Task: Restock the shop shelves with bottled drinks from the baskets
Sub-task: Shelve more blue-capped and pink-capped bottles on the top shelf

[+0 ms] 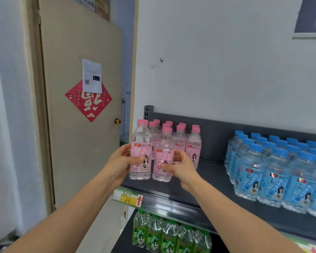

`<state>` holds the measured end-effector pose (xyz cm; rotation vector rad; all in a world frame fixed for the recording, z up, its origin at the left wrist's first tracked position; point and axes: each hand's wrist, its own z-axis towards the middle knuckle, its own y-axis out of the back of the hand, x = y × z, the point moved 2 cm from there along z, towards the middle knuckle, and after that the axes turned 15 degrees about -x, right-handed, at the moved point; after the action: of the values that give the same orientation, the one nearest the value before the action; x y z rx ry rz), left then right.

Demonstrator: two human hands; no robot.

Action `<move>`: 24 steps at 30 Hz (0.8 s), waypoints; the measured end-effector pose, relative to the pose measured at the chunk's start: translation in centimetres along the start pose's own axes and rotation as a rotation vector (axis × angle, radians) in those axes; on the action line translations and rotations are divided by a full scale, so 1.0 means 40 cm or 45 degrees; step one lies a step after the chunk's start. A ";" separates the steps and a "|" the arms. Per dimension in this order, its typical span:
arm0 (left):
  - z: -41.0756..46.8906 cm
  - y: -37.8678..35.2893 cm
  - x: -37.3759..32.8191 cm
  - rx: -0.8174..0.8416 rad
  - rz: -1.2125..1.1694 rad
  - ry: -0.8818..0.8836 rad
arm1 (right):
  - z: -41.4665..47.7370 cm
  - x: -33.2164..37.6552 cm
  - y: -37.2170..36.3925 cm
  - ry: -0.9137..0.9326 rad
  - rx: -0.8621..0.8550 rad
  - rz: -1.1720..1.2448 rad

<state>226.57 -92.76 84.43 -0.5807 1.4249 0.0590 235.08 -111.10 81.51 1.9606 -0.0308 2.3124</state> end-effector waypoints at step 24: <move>0.206 0.056 0.021 0.029 0.022 0.016 | 0.171 -0.032 -0.209 0.225 -0.173 -0.368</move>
<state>233.38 -87.67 83.14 -0.5508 1.4410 0.0535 242.81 -103.49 80.91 1.5754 0.1006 2.2188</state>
